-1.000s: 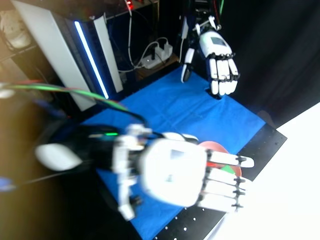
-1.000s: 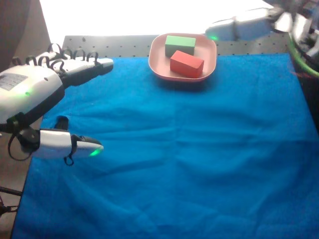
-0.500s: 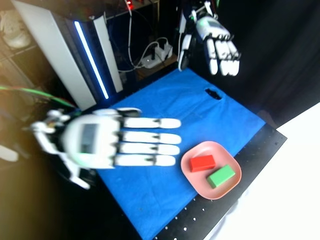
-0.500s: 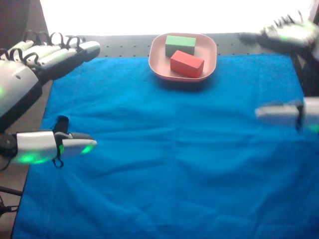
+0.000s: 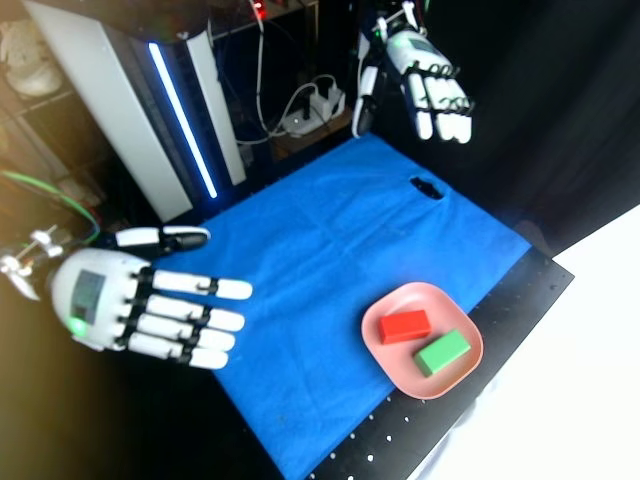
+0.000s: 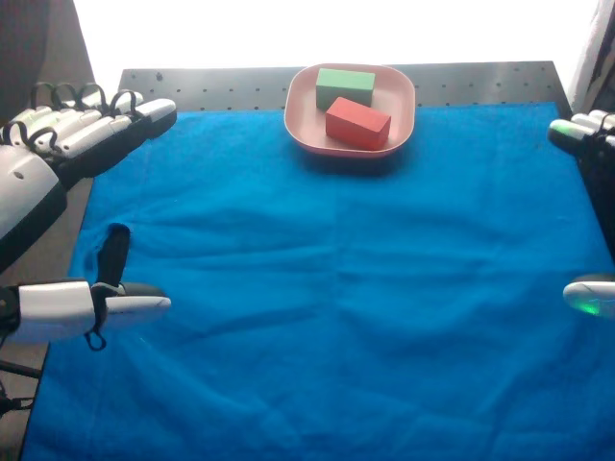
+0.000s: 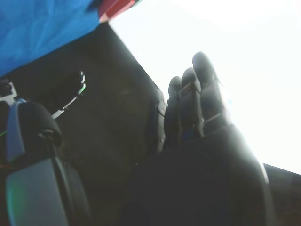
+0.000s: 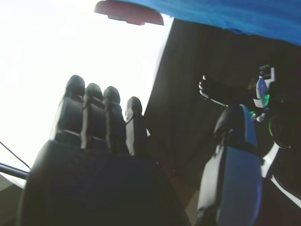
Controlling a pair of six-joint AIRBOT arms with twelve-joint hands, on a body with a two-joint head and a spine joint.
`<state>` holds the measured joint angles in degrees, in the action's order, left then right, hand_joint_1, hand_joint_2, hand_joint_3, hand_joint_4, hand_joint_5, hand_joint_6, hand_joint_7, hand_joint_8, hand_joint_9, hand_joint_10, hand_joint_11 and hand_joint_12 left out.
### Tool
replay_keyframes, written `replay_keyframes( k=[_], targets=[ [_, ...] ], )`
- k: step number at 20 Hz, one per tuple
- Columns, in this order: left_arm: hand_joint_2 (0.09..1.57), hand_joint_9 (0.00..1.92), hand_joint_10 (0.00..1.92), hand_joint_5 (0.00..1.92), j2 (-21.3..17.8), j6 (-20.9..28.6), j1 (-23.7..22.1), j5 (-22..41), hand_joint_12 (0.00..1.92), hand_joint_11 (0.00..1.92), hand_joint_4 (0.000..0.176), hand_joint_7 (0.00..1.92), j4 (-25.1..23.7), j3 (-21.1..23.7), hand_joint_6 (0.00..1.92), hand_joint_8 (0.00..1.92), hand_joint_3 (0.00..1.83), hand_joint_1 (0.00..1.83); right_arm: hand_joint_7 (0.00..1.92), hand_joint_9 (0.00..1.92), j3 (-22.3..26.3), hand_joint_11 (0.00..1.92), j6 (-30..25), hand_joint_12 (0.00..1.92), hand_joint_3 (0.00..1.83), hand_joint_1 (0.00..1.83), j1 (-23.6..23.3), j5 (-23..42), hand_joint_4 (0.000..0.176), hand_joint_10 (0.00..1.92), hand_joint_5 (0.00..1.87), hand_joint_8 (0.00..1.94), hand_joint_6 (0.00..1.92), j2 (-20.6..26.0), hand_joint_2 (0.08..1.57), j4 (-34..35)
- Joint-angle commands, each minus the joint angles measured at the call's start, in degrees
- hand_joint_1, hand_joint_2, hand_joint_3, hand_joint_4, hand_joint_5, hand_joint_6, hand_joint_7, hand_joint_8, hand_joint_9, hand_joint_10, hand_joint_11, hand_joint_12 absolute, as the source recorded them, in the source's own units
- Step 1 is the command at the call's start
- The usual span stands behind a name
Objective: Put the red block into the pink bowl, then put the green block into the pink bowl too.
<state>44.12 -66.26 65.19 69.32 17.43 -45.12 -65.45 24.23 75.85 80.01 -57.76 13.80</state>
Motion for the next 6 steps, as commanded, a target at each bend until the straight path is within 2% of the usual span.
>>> replay_keyframes(
  k=[1,2,4,5,6],
  targets=[
    [0.87,0.11,0.01,0.17,0.2,0.7,-0.5,6.9,0.46,0.0,0.072,0.15,-0.5,-0.5,0.0,0.0,0.0,0.86,0.17,0.08,-0.2,0.0,-0.2,0.16,0.01,0.75,-0.4,7.1,0.093,0.01,0.22,0.01,0.01,0.3,0.9,0.9],
    [0.87,0.1,0.0,0.15,0.3,1.2,-0.5,7.0,0.44,0.0,0.091,0.13,-0.5,-0.7,0.0,0.0,0.0,0.86,0.16,0.07,-0.2,0.0,-0.2,0.16,0.02,0.7,-0.4,7.2,0.11,0.0,0.21,0.0,0.0,0.3,0.91,1.1],
    [0.87,0.06,0.0,0.13,0.3,1.5,-0.5,7.0,0.33,0.0,0.111,0.08,-0.5,-0.8,0.0,0.0,0.0,0.86,0.15,0.08,-0.3,0.0,-0.2,0.15,0.0,0.69,-0.4,7.4,0.106,0.0,0.22,0.0,0.0,0.3,0.91,1.4],
    [0.88,0.06,0.0,0.12,0.3,1.5,-0.5,7.0,0.32,0.0,0.113,0.09,-0.5,-0.8,0.0,0.0,0.0,0.85,0.15,0.08,-0.3,0.0,-0.2,0.14,0.01,0.68,-0.4,7.4,0.111,0.0,0.22,0.0,0.0,0.3,0.92,1.4],
    [0.89,0.08,0.0,0.13,0.3,1.5,-0.5,7.0,0.35,0.0,0.12,0.1,-0.5,-0.8,0.0,0.0,0.0,0.85,0.14,0.07,-0.3,0.0,-0.2,0.12,0.01,0.67,-0.4,7.5,0.101,0.0,0.22,0.0,0.0,0.3,0.93,1.4]
  ],
)
